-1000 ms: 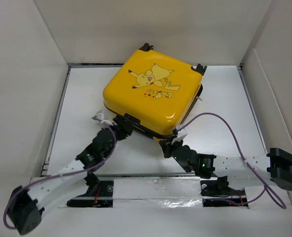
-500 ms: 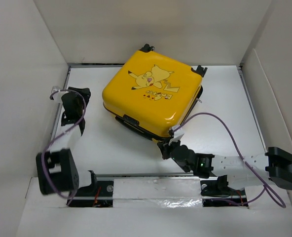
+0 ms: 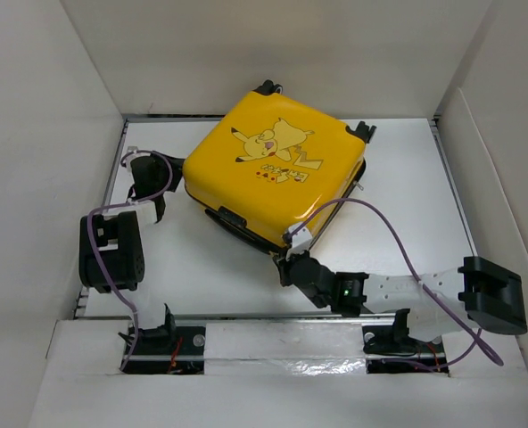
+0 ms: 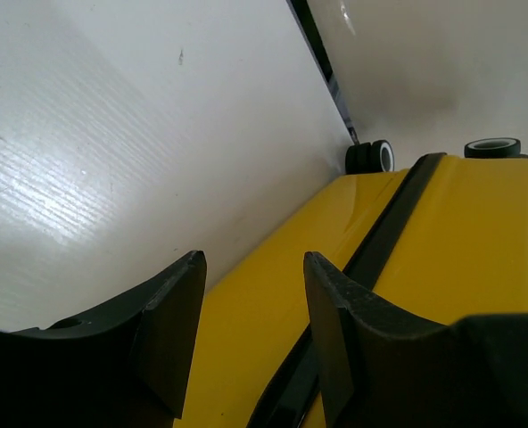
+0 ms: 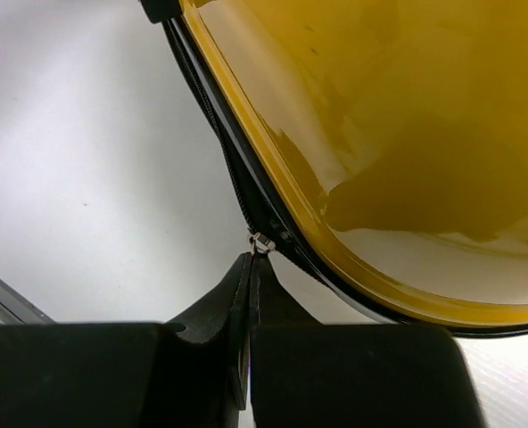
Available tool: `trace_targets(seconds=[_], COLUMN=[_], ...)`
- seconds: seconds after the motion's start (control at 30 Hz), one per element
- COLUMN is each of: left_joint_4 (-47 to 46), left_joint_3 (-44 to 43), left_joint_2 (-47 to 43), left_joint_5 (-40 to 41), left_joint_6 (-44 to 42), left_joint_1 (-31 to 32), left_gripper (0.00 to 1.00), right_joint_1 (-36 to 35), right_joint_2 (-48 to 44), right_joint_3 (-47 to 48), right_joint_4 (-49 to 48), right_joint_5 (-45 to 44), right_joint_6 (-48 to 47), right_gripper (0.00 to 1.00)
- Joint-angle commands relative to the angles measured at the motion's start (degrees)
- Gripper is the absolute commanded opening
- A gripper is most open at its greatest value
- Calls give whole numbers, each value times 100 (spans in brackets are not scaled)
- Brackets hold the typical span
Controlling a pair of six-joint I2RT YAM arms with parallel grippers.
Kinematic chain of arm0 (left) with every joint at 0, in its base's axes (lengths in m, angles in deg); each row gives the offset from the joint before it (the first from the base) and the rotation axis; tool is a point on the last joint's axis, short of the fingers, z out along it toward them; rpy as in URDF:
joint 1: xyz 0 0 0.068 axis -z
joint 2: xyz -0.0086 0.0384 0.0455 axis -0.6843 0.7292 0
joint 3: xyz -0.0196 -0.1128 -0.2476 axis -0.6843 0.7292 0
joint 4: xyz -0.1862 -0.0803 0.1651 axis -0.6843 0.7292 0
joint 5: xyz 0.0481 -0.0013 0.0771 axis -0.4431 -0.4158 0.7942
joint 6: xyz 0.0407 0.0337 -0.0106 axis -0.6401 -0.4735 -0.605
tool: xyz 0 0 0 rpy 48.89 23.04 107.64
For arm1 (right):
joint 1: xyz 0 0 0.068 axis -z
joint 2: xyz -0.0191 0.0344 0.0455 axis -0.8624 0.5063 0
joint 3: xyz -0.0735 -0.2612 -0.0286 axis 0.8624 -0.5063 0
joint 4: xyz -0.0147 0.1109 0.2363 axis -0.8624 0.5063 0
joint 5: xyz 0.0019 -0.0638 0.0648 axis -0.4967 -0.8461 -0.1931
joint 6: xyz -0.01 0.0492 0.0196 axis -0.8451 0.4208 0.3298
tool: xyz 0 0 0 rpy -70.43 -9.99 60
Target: Pack the luggage
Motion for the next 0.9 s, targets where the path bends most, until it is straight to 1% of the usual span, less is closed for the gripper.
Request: trace_targets(seconds=[0.0,0.03,0.07,0.13,0.2,0.23,0.27,0.3,0.33,0.37,0.4,0.5,0.53,0.6,0.67,0.77,0.8,0.87], left_joint_4=[-771,-780,-772,-780,-1095,-1210,-1298,-1395,-1413,-1422,-1561,-1878,-1931,-2002,-2142,-1985,-1950,-1818], left_joint_3=[210,341,421,727,1026,1306,1431,1545,1633,1869,2011,2600,2740,3013,3251,3391,3427,3436], left_joint_2=[-259,-338,-539,-716,-875,-901,-945,-971,-1006,-1111,-1173,-1463,-1542,-1780,-1937,-2218,-2281,-2517], left_joint_5=[-548,-348,-198,249,331,375,410,462,532,594,621,534,507,524,463,629,656,726], left_joint_6=[-83,-144,-319,-426,-383,-347,-338,-338,-364,-347,-321,-180,-171,-145,-101,-153,-215,-277], left_joint_1=[422,562,920,1256,1651,1775,1915,2187,2285,2382,2452,2453,2453,2506,2506,2506,2506,2506], left_gripper=[45,45,45,46,46,45,45,45,45,45,45,45,45,45,45,45,45,46], right_joint_1=[-292,-292,-292,-292,-292,-292,-292,-292,-292,-292,-292,-292,-292,-370,-424,-529,-529,-529], right_joint_2=[-34,-130,-200,-358,-324,-246,-1,149,307,657,834,1608,1783,2283,2592,2717,2639,2139], right_joint_3=[406,406,406,406,502,599,721,992,1143,1301,1668,2320,2749,3120,3613,3816,3756,3432], right_joint_4=[-177,-133,-28,8,-89,-89,-115,-141,-185,-307,-335,-335,-326,-413,-406,-283,-230,-98], right_joint_5=[540,531,531,566,688,837,908,987,1179,1259,1330,1664,1934,2060,2209,2165,2218,2455], right_joint_6=[-106,-167,-177,-246,-387,-483,-554,-607,-738,-818,-897,-1178,-1274,-1328,-1319,-1433,-1425,-1398], right_gripper=[0,0,0,0,0,0,0,0,0,0,0,0,0,0,0,0,0,0])
